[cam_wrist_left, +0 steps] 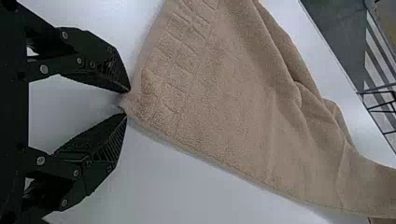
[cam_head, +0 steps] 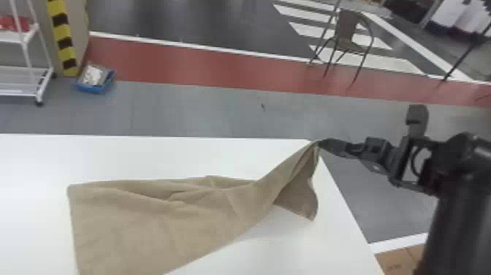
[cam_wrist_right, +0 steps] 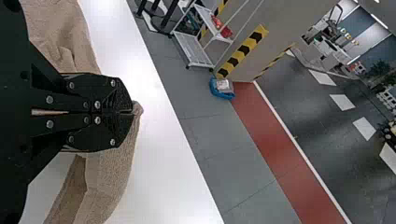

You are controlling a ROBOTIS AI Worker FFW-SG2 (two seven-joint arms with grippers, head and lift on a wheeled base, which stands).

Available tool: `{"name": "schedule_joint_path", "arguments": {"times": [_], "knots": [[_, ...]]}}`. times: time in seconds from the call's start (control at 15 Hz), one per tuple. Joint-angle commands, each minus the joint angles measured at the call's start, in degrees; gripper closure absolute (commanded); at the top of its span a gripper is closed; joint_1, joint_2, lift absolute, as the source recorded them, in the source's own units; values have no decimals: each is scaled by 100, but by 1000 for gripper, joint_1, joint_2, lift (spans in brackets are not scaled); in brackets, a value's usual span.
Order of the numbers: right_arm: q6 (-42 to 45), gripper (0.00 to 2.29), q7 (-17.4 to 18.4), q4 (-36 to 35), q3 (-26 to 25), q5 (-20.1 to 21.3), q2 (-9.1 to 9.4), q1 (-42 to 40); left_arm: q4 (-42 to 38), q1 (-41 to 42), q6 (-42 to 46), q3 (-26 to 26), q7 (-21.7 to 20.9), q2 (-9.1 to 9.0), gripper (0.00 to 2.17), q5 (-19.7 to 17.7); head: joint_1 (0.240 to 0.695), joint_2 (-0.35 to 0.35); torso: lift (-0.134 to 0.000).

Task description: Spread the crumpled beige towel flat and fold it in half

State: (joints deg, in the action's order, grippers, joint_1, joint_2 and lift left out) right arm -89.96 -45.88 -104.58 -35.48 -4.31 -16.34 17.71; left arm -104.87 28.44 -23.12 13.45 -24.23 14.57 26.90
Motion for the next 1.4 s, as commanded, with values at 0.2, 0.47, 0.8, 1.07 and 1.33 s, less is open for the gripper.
{"name": "schedule_joint_path", "arguments": {"times": [0.2,0.47,0.8,1.07,1.33], "knots": [[70,1214,0,87,6,0,-1,-4,19,-22,48,17,15,2,704,-54,695,-350,0],[105,1214,9,131,-3,18,-1,-13,-51,4,172,-18,147,10,1285,-352,695,-350,0],[88,1214,9,122,-3,9,-1,-22,-403,136,277,-220,234,37,1696,-766,695,-350,0],[88,1214,0,122,-47,0,-10,-22,-912,250,154,-616,164,28,1710,-1117,695,-350,0],[70,1214,-237,158,-153,-53,-168,40,-1537,215,-584,-1257,-91,-60,1710,-1961,695,-327,0]]}}
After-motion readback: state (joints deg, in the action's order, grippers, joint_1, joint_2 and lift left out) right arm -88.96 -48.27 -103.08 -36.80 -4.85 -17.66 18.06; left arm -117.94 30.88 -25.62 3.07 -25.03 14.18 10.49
